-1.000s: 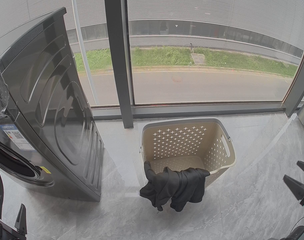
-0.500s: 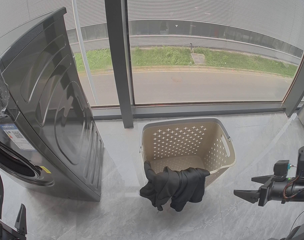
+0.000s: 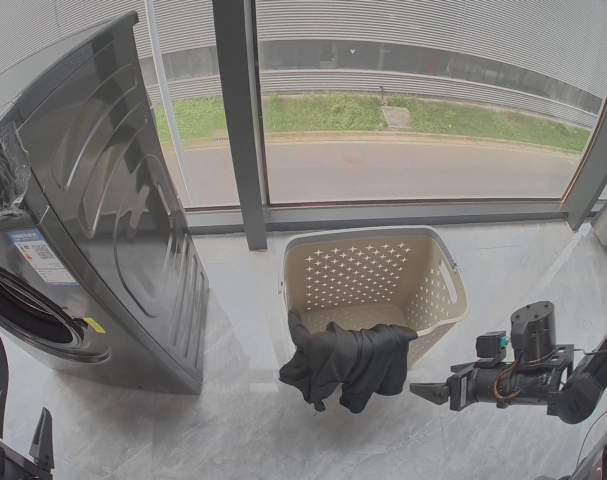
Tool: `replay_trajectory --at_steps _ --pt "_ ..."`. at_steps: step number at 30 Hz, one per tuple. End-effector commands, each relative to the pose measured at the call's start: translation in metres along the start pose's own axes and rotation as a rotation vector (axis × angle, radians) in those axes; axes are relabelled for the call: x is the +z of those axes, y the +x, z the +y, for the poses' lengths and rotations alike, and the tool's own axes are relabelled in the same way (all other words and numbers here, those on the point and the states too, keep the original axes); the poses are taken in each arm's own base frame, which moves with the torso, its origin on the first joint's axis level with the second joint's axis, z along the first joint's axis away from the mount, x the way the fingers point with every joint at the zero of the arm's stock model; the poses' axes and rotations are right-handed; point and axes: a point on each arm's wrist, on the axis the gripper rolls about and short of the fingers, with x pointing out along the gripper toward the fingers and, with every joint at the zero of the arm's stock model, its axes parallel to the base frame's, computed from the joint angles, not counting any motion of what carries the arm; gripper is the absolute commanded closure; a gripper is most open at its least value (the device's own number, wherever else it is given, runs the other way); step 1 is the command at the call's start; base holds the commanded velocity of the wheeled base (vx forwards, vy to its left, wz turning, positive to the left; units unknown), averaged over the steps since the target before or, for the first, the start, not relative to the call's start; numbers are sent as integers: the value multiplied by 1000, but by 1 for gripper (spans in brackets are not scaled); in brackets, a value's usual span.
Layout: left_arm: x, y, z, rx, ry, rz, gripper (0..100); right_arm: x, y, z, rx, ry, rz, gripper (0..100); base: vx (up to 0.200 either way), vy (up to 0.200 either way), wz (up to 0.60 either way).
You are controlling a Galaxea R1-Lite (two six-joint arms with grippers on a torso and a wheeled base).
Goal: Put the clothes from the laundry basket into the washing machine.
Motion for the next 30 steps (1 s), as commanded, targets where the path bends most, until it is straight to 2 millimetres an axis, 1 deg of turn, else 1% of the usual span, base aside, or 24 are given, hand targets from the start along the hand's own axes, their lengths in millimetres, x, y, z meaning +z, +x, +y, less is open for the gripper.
replay_trajectory --at_steps 1,5,11,20,23,24,27,30 --pt "-4 0 0 0 -1 -2 0 -10 44 1 -34 -1 73 0 0 0 0" --pt "-4 0 0 0 0 -2 0 1 65 1 -26 -5 18 0 0 0 0" --pt "-4 0 0 0 -1 -2 0 0 90 -2 -47 -4 24 0 0 0 0" --pt "-4 0 0 0 -1 -2 0 4 125 -15 -97 14 14 0 0 0 0" --pt "-4 0 0 0 -1 -2 0 5 135 -20 -138 19 1 0 0 0 0" --pt "-4 0 0 0 -1 -2 0 5 136 -20 -138 19 1 0 0 0 0" --pt "-4 0 0 0 -1 -2 0 11 146 -21 -138 18 -29 0 0 0 0" --pt "-4 0 0 0 -3 -2 0 15 150 -22 -135 20 -46 0 0 0 0"
